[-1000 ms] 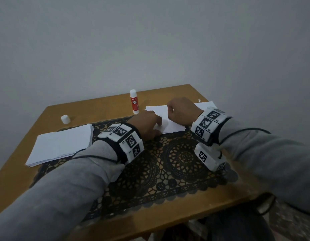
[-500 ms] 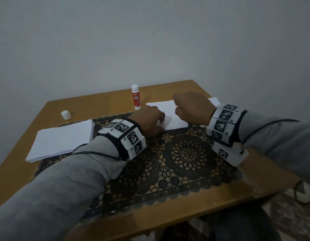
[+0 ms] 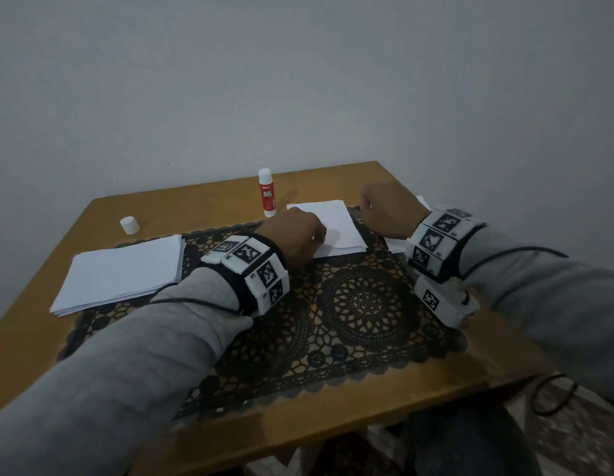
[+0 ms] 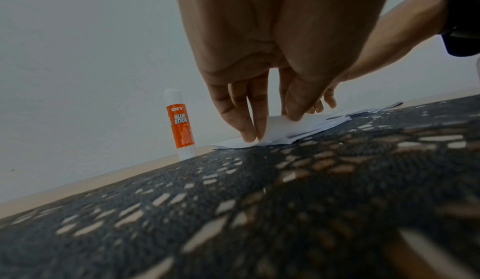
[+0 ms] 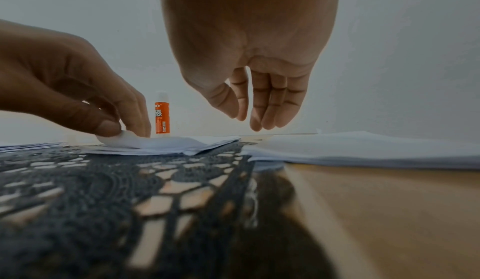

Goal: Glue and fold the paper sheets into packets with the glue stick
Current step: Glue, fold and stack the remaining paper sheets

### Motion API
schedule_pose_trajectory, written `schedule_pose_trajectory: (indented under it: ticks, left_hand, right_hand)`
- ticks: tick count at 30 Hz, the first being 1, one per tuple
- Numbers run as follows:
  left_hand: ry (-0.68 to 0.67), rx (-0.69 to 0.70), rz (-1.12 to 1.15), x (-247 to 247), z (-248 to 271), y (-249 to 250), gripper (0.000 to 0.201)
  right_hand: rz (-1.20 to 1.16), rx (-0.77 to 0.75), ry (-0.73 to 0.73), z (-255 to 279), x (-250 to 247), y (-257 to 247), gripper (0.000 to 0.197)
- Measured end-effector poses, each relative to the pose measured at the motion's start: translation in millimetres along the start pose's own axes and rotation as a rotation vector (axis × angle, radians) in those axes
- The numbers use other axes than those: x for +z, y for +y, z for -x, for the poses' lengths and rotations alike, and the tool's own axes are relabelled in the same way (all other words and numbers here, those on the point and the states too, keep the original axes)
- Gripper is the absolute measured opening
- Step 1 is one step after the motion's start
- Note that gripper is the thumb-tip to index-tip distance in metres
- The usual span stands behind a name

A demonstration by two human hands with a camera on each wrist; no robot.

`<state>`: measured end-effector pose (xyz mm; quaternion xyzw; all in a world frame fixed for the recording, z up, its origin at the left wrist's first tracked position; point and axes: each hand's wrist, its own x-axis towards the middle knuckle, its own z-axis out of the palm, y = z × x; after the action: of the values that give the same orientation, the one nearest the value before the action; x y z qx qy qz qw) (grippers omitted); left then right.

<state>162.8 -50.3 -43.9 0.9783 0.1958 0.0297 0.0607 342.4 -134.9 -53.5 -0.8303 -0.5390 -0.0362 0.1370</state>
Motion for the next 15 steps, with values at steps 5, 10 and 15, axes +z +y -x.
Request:
schedule_pose_trajectory:
  ticks: [5, 10, 15]
  left_hand:
    - [0.031, -0.02, -0.027, 0.5, 0.7, 0.9, 0.024]
    - [0.074, -0.057, -0.047, -1.6, 1.7, 4.9, 0.018]
    - [0.12, -0.076, -0.059, -4.0, 5.1, 6.1, 0.015]
  right_hand:
    - [0.043, -0.033, -0.006, 1.5, -2.5, -2.9, 0.025]
    - [0.01, -0.079, 0.025, 3.1, -4.0, -3.4, 0.029]
    - [-0.018, -0.069, 0.044, 2.2, -3.4, -1.5, 0.025]
